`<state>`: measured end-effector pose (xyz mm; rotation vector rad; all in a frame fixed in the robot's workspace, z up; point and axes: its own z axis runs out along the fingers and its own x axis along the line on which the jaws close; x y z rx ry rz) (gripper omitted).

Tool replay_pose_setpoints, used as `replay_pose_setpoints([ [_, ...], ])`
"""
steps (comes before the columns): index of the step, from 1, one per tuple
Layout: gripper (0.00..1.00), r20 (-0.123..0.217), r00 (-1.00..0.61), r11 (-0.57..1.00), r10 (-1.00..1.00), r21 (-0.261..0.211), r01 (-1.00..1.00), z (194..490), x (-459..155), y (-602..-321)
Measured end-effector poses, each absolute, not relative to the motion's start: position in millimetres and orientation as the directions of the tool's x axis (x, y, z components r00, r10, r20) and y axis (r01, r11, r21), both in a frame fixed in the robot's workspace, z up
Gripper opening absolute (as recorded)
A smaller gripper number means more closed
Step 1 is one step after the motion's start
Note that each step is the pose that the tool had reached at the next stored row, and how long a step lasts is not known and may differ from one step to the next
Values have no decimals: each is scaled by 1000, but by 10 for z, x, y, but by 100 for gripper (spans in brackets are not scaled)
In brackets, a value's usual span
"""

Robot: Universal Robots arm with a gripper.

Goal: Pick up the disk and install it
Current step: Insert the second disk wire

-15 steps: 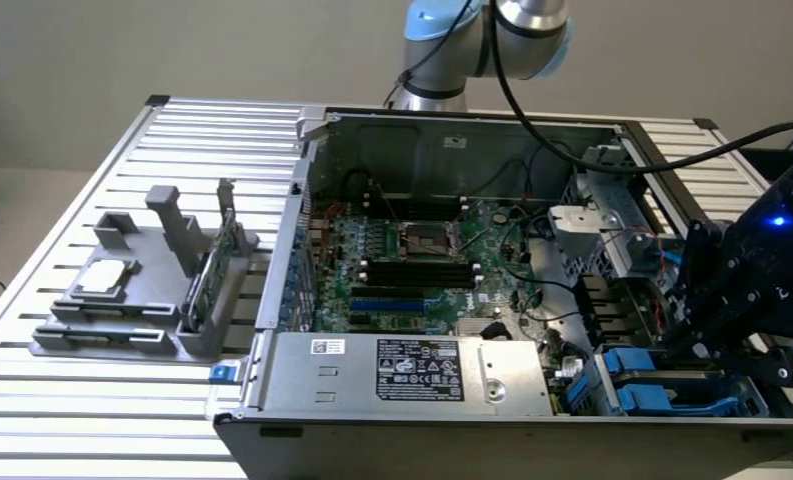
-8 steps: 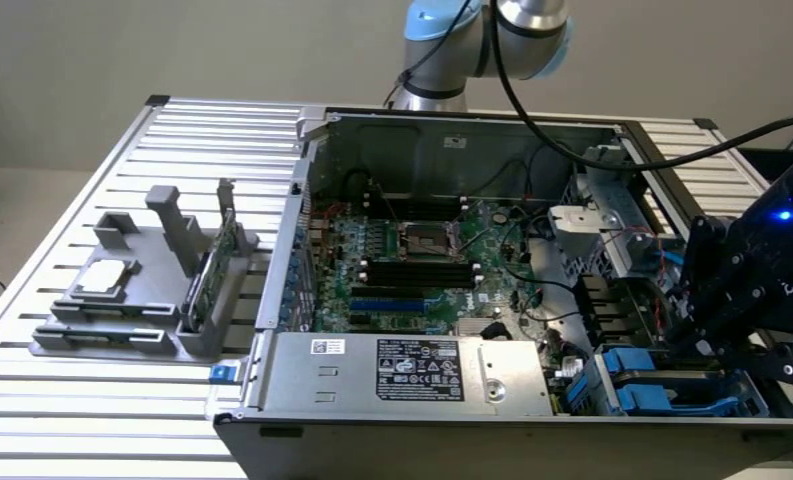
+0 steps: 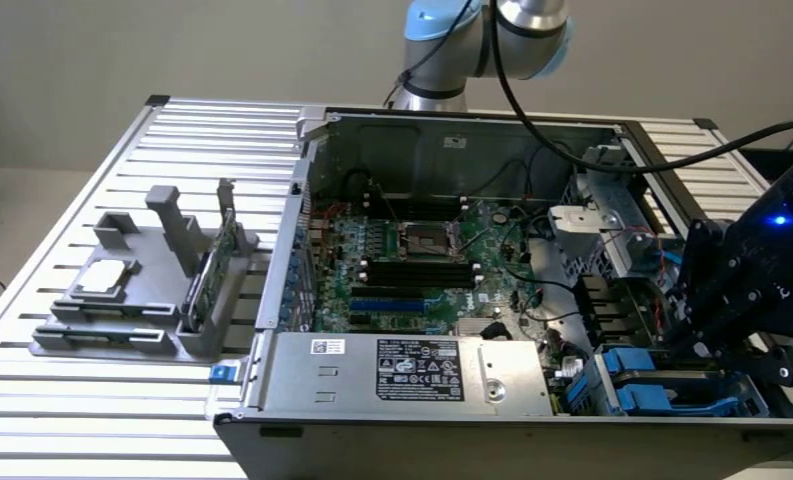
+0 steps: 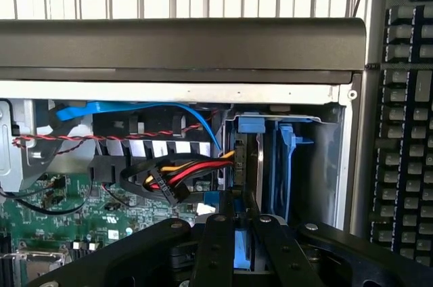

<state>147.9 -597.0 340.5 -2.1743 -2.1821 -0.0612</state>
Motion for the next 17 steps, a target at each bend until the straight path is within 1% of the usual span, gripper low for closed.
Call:
replay_pose_setpoints([
  [17,17,74,-3,4,997,-16,1000,3403,1486,-5969],
])
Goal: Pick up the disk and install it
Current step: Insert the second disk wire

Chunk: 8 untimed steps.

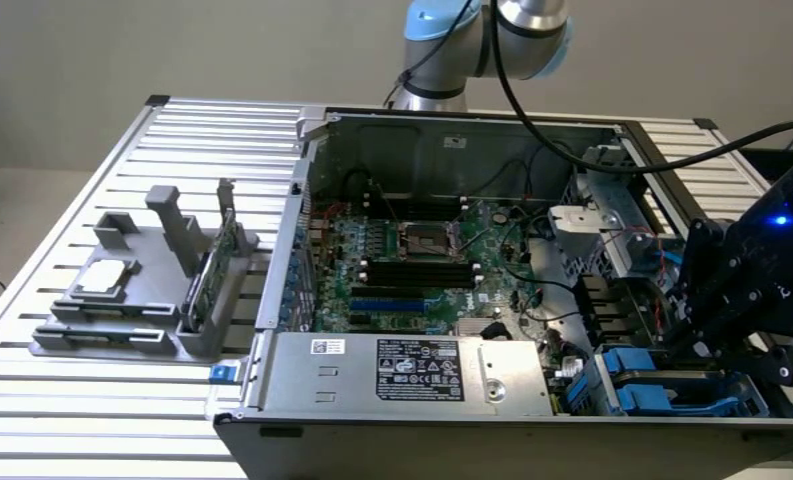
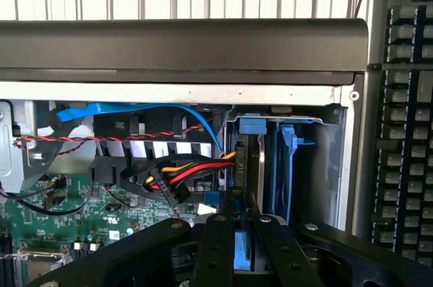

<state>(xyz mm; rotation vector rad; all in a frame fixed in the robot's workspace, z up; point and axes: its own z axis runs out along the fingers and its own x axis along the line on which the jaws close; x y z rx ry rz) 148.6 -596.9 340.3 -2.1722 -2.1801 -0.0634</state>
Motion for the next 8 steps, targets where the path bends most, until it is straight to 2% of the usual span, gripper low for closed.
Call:
replay_pose_setpoints([
  [8,17,81,-2,4,997,-16,1000,3398,1487,-5969],
])
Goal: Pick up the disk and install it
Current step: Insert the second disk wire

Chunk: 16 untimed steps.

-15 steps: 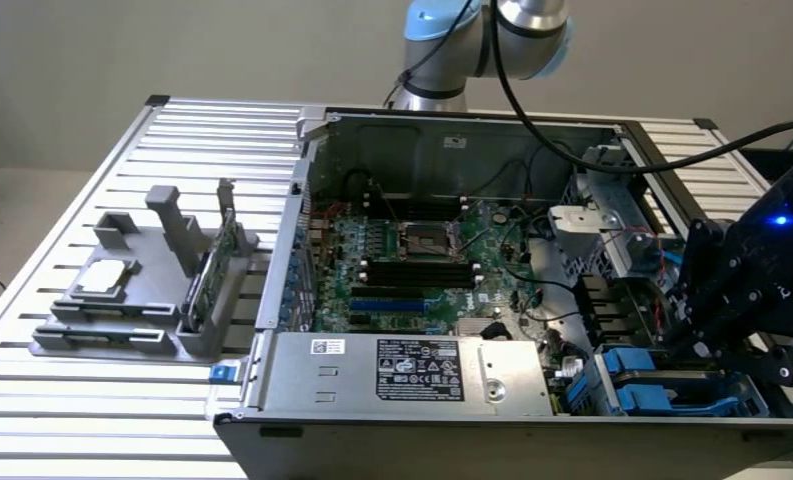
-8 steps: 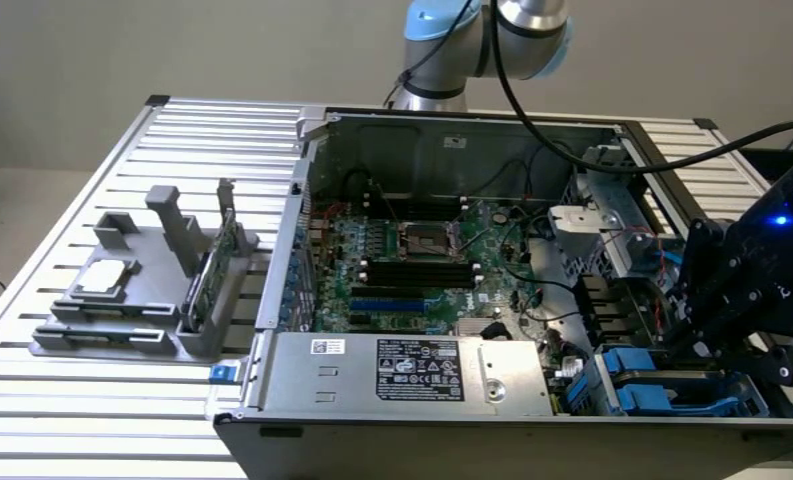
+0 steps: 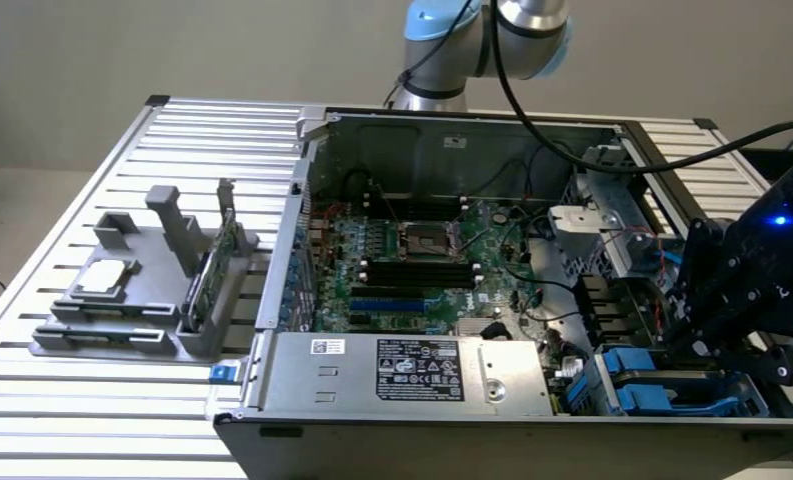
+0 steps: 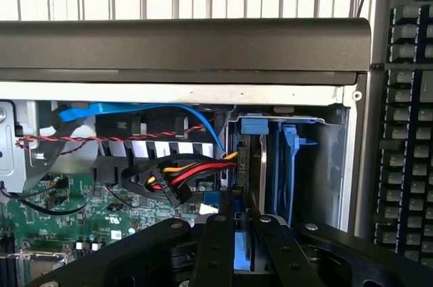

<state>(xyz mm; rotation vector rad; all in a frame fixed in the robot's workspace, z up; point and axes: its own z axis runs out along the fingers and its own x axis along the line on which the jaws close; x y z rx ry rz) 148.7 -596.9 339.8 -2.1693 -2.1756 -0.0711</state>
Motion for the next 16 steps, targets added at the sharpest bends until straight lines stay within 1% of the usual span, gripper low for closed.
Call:
replay_pose_setpoints([
  [16,17,83,24,-22,996,-16,1000,3426,1484,-5982],
])
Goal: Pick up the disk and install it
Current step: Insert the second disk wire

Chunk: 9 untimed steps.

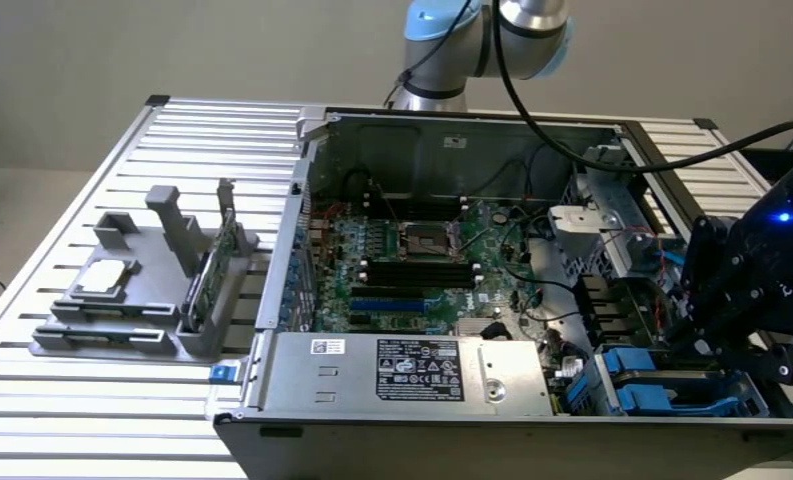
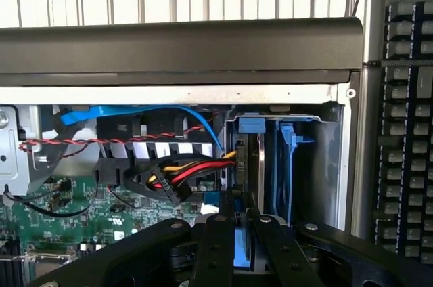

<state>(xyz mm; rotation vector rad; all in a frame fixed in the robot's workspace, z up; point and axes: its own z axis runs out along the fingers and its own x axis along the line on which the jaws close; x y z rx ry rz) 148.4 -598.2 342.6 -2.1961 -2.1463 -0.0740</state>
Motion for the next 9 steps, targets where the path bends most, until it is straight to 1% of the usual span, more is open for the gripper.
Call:
replay_pose_setpoints([
  [9,17,86,46,-44,995,-16,999,3392,1480,-5982],
])
